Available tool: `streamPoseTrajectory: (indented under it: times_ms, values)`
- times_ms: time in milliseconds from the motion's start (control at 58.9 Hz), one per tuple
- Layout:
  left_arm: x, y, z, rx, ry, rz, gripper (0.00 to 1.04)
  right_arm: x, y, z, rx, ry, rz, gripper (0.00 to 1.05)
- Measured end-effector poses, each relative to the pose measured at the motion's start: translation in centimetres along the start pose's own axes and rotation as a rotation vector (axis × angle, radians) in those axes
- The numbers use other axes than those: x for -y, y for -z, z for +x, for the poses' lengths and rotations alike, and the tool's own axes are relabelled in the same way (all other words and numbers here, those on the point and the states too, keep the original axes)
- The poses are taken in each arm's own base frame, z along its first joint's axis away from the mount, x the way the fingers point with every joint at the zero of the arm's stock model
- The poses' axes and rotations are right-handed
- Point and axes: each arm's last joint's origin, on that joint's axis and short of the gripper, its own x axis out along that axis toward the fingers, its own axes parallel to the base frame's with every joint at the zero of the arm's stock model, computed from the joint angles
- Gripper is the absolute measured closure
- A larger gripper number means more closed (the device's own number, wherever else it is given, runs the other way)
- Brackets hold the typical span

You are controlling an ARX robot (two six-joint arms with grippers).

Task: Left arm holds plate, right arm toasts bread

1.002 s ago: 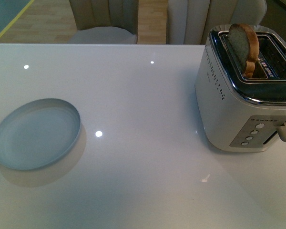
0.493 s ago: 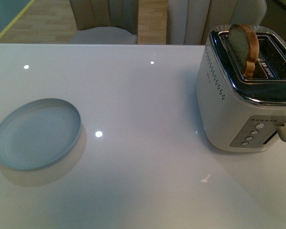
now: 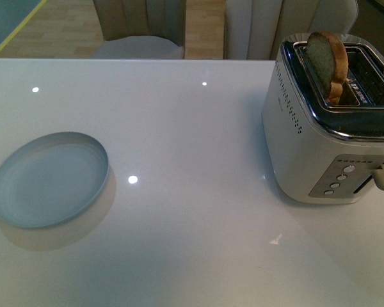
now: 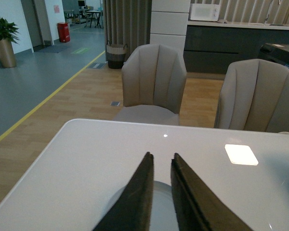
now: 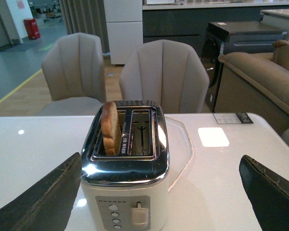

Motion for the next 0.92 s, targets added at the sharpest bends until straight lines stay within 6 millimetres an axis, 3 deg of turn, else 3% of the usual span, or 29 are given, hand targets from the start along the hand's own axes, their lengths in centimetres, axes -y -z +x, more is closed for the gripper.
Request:
streamPoseTrajectory:
  times_ms: [170,357,917]
  values:
    - [0.00,0.00,0.00,0.000,0.000,0.000,0.37,0.00,0.00,0.00,0.000,0.000,0.000,0.09]
    - [0.00,0.00,0.00,0.000,0.000,0.002,0.06,0.00,0.00,0.00,0.000,0.000,0.000,0.09]
    - [0.00,0.00,0.00,0.000,0.000,0.002,0.07,0.00,0.00,0.00,0.000,0.000,0.000,0.09]
